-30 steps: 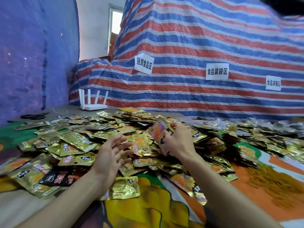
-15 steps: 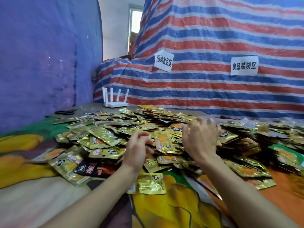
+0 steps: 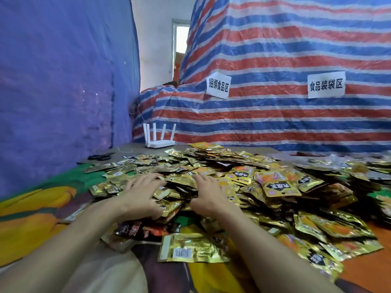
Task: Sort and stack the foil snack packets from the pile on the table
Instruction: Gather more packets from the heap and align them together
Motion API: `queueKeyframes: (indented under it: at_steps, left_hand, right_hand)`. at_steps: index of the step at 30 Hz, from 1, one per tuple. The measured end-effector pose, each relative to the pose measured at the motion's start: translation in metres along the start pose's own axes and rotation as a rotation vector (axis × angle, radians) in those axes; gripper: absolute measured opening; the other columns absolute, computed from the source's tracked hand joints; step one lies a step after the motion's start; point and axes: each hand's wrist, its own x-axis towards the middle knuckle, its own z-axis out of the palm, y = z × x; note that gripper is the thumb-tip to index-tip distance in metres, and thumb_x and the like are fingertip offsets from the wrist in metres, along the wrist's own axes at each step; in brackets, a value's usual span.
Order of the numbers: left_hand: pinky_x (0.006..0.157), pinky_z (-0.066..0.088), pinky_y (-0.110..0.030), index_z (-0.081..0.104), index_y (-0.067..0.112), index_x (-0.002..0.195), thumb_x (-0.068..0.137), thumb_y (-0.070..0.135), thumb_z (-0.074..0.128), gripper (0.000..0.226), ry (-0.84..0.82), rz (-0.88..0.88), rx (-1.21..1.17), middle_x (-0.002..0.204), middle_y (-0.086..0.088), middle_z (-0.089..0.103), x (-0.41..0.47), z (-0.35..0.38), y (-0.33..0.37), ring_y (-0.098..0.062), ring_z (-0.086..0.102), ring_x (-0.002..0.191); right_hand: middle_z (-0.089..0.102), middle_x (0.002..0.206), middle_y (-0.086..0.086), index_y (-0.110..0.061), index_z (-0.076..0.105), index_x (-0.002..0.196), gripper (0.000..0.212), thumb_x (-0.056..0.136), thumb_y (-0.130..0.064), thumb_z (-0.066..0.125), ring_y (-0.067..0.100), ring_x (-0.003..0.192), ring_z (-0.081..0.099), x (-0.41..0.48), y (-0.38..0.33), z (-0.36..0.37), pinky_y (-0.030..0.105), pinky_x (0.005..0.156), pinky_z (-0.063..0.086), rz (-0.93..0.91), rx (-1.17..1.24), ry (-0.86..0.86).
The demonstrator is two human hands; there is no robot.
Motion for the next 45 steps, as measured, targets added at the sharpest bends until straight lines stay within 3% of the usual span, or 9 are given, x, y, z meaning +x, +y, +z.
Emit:
queueKeyframes:
  at_steps: [4, 12, 18, 24, 27, 31, 35, 40, 45]
  left_hand:
    - [0.121, -0.012, -0.042, 0.003, 0.028, 0.16, 0.06, 0.051, 0.046, 0.111, -0.073, -0.039, 0.026, 0.166, 0.0, -0.017, 0.004, 0.025, -0.014, -0.013, -0.018, 0.152]
    - [0.121, 0.019, -0.038, 0.047, 0.044, 0.144, 0.09, 0.049, 0.055, 0.055, 0.178, 0.176, 0.091, 0.156, 0.018, 0.037, 0.005, 0.028, -0.016, -0.008, 0.031, 0.144]
    - [0.1, 0.047, -0.035, 0.079, 0.039, 0.103, 0.083, 0.036, 0.08, 0.021, 0.23, 0.261, -0.323, 0.115, 0.02, 0.07, -0.001, 0.024, -0.019, 0.001, 0.06, 0.11]
    - [0.089, 0.051, -0.039, 0.073, 0.049, 0.094, 0.09, 0.038, 0.071, 0.011, 0.351, 0.276, -0.384, 0.095, 0.021, 0.071, -0.005, 0.026, -0.018, 0.0, 0.064, 0.091]
    - [0.069, 0.054, -0.038, 0.054, 0.039, 0.102, 0.099, 0.033, 0.058, 0.008, 0.538, 0.286, -0.402, 0.084, 0.017, 0.068, -0.002, 0.026, -0.015, -0.006, 0.064, 0.071]
    - [0.047, 0.036, -0.04, 0.042, 0.024, 0.095, 0.1, 0.004, 0.047, 0.021, 0.748, 0.329, -0.361, 0.062, 0.006, 0.047, -0.001, 0.024, -0.017, -0.018, 0.043, 0.05]
    - [0.074, 0.036, -0.03, 0.066, 0.022, 0.079, 0.087, -0.007, 0.047, 0.035, 0.635, 0.33, -0.111, 0.1, 0.016, 0.061, -0.004, 0.025, -0.019, -0.02, 0.054, 0.084]
    - [0.106, 0.018, -0.026, 0.073, 0.031, 0.11, 0.073, 0.042, 0.04, 0.051, 0.368, 0.25, -0.001, 0.135, 0.027, 0.045, -0.001, 0.029, -0.022, -0.003, 0.037, 0.119]
    - [0.121, 0.009, -0.033, 0.072, 0.028, 0.113, 0.071, 0.046, 0.043, 0.054, 0.199, 0.276, 0.1, 0.148, 0.024, 0.038, 0.0, 0.03, -0.025, 0.003, 0.029, 0.133]
  right_hand:
    - [0.029, 0.163, -0.003, -0.03, 0.022, 0.159, 0.077, 0.087, -0.021, 0.05, 0.027, 0.149, 0.022, 0.015, -0.003, 0.015, 0.06, 0.118, 0.012, 0.029, 0.052, 0.009]
    - [0.073, 0.114, 0.004, -0.029, 0.068, 0.124, 0.046, 0.086, -0.007, 0.058, 0.031, 0.113, 0.061, 0.01, 0.009, 0.015, 0.043, 0.1, 0.046, 0.004, 0.047, 0.268]
    - [0.074, 0.083, 0.001, -0.023, 0.078, 0.099, 0.016, 0.093, -0.018, 0.064, 0.023, 0.068, 0.064, 0.008, 0.018, 0.002, 0.036, 0.06, 0.053, -0.014, 0.243, 0.422]
    - [0.058, 0.14, -0.006, -0.034, 0.055, 0.14, 0.059, 0.083, -0.021, 0.064, 0.02, 0.125, 0.055, 0.004, 0.01, 0.013, 0.042, 0.104, 0.045, -0.068, 0.025, 0.239]
    - [0.055, 0.139, -0.004, -0.03, 0.049, 0.141, 0.058, 0.086, -0.016, 0.062, 0.021, 0.123, 0.053, 0.004, 0.007, 0.014, 0.037, 0.093, 0.046, -0.17, 0.016, 0.303]
    - [0.061, 0.115, 0.003, -0.019, 0.046, 0.119, 0.029, 0.095, -0.006, 0.053, 0.031, 0.082, 0.061, 0.002, 0.003, 0.013, 0.04, 0.064, 0.049, -0.229, 0.053, 0.483]
    - [0.059, 0.117, 0.008, -0.013, 0.051, 0.12, 0.04, 0.089, 0.01, 0.045, 0.036, 0.063, 0.054, -0.002, -0.004, 0.009, 0.037, 0.051, 0.037, -0.227, -0.046, 0.576]
    - [0.055, 0.136, 0.008, -0.031, 0.05, 0.141, 0.067, 0.087, 0.009, 0.046, 0.034, 0.064, 0.06, -0.004, -0.004, 0.01, 0.035, 0.051, 0.048, -0.23, -0.093, 0.585]
    - [0.059, 0.125, 0.001, -0.025, 0.063, 0.129, 0.037, 0.093, -0.02, 0.053, 0.031, 0.095, 0.065, 0.0, 0.003, 0.014, 0.036, 0.067, 0.048, -0.008, -0.015, 0.532]
